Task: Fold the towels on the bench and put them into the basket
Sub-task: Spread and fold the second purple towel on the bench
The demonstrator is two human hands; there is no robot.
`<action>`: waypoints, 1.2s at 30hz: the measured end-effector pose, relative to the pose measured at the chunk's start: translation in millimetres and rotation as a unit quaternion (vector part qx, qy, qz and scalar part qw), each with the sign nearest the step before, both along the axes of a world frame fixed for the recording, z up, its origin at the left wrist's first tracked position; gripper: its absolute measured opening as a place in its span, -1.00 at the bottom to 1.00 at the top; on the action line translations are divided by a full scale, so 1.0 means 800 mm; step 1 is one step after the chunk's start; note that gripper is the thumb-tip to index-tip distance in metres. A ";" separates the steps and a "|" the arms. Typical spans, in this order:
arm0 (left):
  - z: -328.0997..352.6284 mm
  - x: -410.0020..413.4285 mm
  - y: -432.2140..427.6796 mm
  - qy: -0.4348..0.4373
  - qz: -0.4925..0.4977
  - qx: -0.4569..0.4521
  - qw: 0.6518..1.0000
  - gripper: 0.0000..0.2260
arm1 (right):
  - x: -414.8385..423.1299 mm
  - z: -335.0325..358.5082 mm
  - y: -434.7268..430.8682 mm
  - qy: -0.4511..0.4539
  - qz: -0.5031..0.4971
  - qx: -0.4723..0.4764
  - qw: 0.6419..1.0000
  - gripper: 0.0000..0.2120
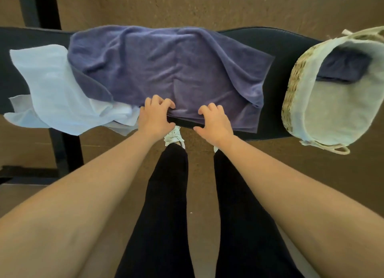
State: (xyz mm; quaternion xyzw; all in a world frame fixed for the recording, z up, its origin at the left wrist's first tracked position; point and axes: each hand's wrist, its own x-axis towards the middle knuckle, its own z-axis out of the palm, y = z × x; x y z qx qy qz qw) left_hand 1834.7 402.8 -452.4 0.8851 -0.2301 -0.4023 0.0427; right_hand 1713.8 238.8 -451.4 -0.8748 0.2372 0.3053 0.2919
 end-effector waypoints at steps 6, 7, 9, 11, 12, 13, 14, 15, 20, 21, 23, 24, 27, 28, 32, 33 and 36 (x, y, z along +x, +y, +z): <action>-0.018 0.002 0.001 -0.102 -0.063 -0.057 0.991 -0.86 | -0.016 -0.028 -0.001 -0.043 0.118 -0.133 0.983 -0.67; -0.017 0.002 -0.001 -0.108 -0.062 -0.076 0.989 -0.88 | -0.018 -0.028 -0.007 -0.047 0.127 -0.144 0.980 -0.70; -0.011 0.001 -0.011 -0.117 -0.054 -0.115 0.985 -0.89 | -0.020 -0.024 -0.022 -0.040 0.112 -0.148 0.982 -0.74; -0.001 -0.001 -0.024 -0.133 -0.056 -0.138 0.980 -0.88 | -0.021 -0.018 -0.037 -0.027 0.073 -0.140 0.987 -0.71; 0.004 -0.002 -0.029 -0.144 -0.064 -0.140 0.978 -0.88 | -0.022 -0.015 -0.045 -0.022 0.053 -0.137 0.989 -0.70; 0.008 -0.001 -0.033 -0.147 -0.077 -0.137 0.976 -0.88 | -0.024 -0.012 -0.053 -0.016 0.034 -0.136 0.990 -0.69; 0.009 0.002 -0.033 -0.141 -0.095 -0.129 0.977 -0.88 | -0.025 -0.009 -0.062 -0.014 0.017 -0.137 0.990 -0.69; 0.011 0.007 -0.032 -0.126 -0.112 -0.118 0.979 -0.88 | -0.026 -0.006 -0.069 -0.011 0.004 -0.140 0.990 -0.70; 0.034 0.044 -0.004 -0.104 -0.148 -0.065 0.981 -0.89 | -0.036 0.005 -0.096 -0.009 -0.016 -0.162 0.987 -0.75; 0.042 0.053 0.006 -0.116 -0.136 -0.049 0.983 -0.91 | -0.038 0.006 -0.099 -0.005 -0.019 -0.162 0.987 -0.75; 0.060 0.071 0.025 -0.143 -0.104 -0.019 0.984 -0.93 | -0.042 0.008 -0.101 0.007 -0.018 -0.162 0.987 -0.73; 0.068 0.079 0.034 -0.159 -0.093 -0.008 0.983 -0.92 | -0.043 0.009 -0.100 0.011 -0.014 -0.163 0.986 -0.72; 0.091 0.100 0.055 -0.213 -0.076 -0.002 0.974 -0.90 | -0.042 0.016 -0.093 0.024 -0.010 -0.150 0.988 -0.71; 0.096 0.105 0.062 -0.229 -0.077 0.001 0.970 -0.89 | -0.042 0.018 -0.090 0.037 -0.014 -0.139 0.990 -0.70; 0.119 0.087 0.097 -0.271 -0.131 0.075 0.951 -0.89 | -0.044 0.028 -0.075 0.116 -0.027 -0.083 0.989 -0.65; 0.122 0.075 0.106 -0.250 -0.142 0.121 0.950 -0.87 | -0.047 0.030 -0.072 0.124 -0.032 -0.067 0.989 -0.65; 0.123 0.045 0.117 -0.072 -0.120 0.267 0.954 -0.76 | -0.055 0.033 -0.070 0.129 -0.048 -0.017 0.990 -0.70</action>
